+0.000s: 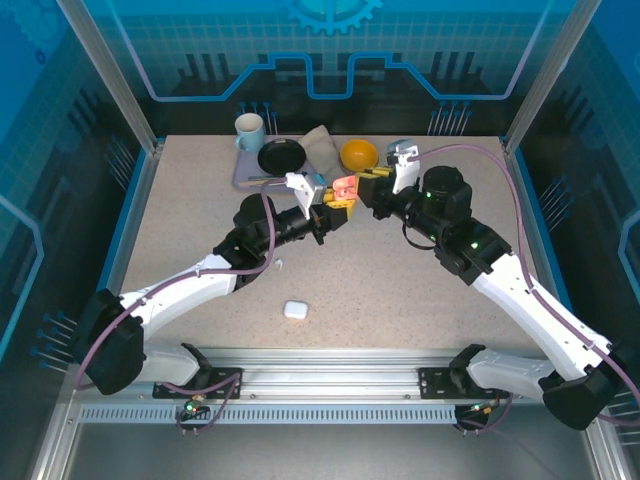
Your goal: Insert wireless bluetooth earbuds into charging case
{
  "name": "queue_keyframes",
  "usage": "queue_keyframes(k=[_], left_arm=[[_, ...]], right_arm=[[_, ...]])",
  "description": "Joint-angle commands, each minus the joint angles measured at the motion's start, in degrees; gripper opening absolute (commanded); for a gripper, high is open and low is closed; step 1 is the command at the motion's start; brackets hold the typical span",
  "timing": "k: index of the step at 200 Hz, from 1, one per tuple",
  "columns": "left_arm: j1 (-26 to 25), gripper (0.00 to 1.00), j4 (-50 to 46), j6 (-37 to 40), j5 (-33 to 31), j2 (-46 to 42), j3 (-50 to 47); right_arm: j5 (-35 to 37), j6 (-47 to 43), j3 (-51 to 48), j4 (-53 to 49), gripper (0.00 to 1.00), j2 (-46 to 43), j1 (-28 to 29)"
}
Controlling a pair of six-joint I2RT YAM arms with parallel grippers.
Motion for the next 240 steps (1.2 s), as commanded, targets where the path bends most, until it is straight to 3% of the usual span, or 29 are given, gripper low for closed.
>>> queue_keyframes(k=[1,211,240], left_arm=[[0.4,0.0,1.8,-1.1,1.3,-0.4,2.5],[0.3,0.0,2.3,-0.7,0.1,0.4,3.3],[0.3,0.0,2.3,-0.9,0.3,0.6,3.4]], right_arm=[[-0.9,0.9,-0.8,1.7,0.23,0.3,-0.6],[-4.2,-1.5,-4.6,-0.6,0.22,-2.1,0.4],[-4.1,-1.2,-4.0,-0.6,0.3,-1.9,0.5]])
